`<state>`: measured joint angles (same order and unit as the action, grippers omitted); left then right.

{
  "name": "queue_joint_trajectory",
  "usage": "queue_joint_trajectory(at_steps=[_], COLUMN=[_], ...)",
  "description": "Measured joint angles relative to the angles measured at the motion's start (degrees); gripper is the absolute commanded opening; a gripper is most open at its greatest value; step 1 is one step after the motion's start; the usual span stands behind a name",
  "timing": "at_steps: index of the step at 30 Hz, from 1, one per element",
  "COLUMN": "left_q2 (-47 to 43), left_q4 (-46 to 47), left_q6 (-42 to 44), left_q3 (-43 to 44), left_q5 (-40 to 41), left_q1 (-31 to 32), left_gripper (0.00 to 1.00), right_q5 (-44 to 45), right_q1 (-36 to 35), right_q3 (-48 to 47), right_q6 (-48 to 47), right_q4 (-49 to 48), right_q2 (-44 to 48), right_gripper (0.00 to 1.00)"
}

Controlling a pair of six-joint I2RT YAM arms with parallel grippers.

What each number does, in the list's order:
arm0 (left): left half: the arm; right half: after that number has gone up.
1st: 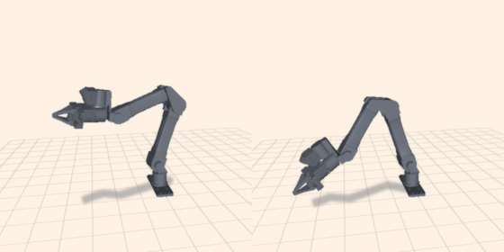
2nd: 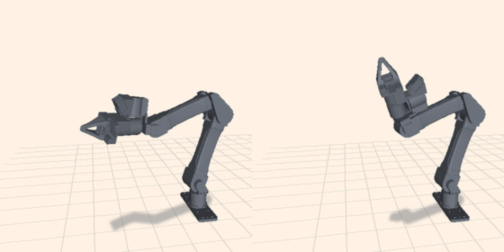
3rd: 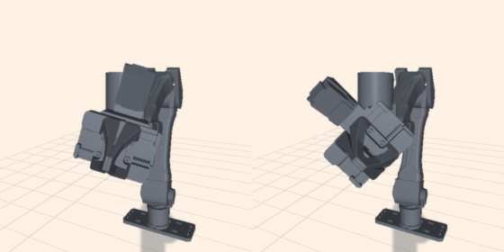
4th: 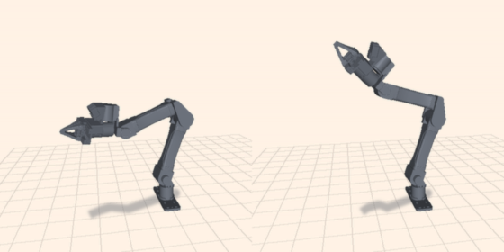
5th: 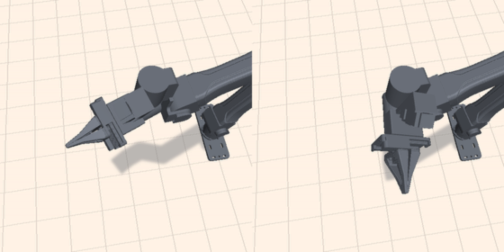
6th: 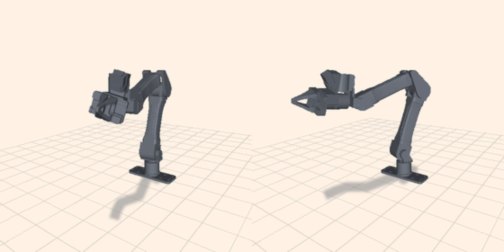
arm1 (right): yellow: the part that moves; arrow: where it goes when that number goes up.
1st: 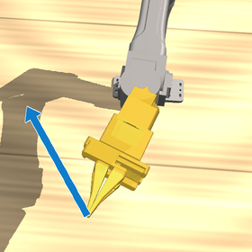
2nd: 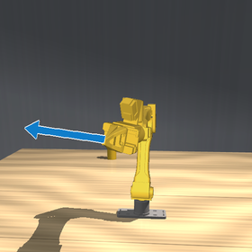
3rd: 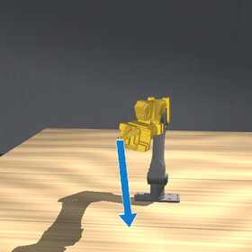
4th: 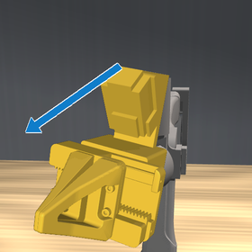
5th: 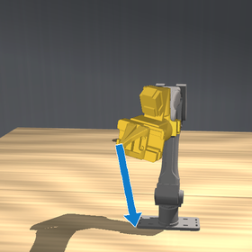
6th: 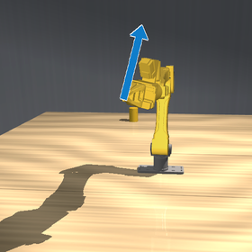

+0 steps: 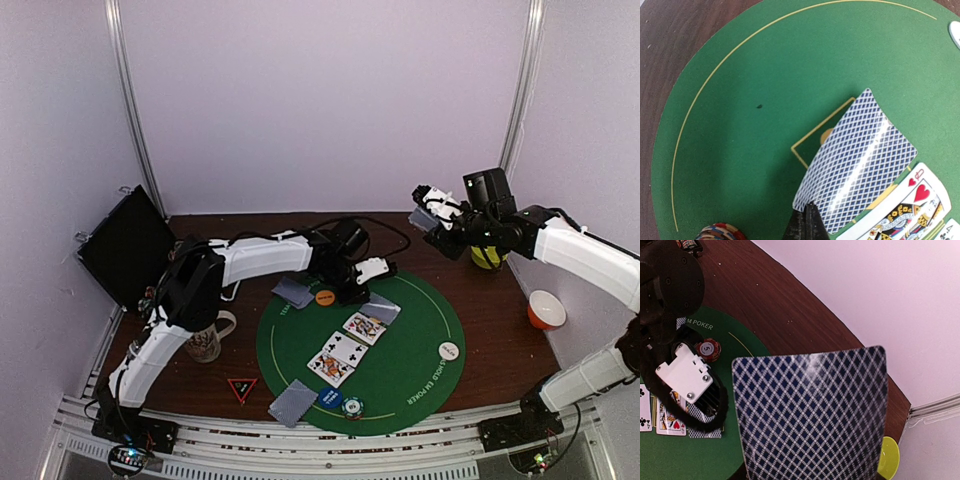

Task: Distribute texas hold em gaming equipment
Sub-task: Distribute the poker card in the community card area.

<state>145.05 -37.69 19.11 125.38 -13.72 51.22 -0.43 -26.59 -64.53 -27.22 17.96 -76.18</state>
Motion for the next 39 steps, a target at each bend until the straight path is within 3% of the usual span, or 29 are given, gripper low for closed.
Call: queue_joint_trajectory(at_steps=[10,22,39], left_q2=[0.02,0.02,0.02], left_q4=[0.07,0.11,1.70], left_q6=[6.19,7.43,-1.22], left_q3=[-0.22,-0.79,-1.44], left_q5=[1.75,5.33,4.24], left_q1=[2.36,2.23,0.90], left_gripper=[0.00,0.00,0.00], right_q5=[-0.02,-0.20,-0.57], right_q1=[0.00,0.00,0.00], right_q3=[0.00,0.00,0.00], right_q6=[0.00,-0.02,-0.87], right_q4=[0.09,0.44,0.83], right_q2=[0.02,0.00,0.02], right_gripper=[0.46,0.46,0.46])
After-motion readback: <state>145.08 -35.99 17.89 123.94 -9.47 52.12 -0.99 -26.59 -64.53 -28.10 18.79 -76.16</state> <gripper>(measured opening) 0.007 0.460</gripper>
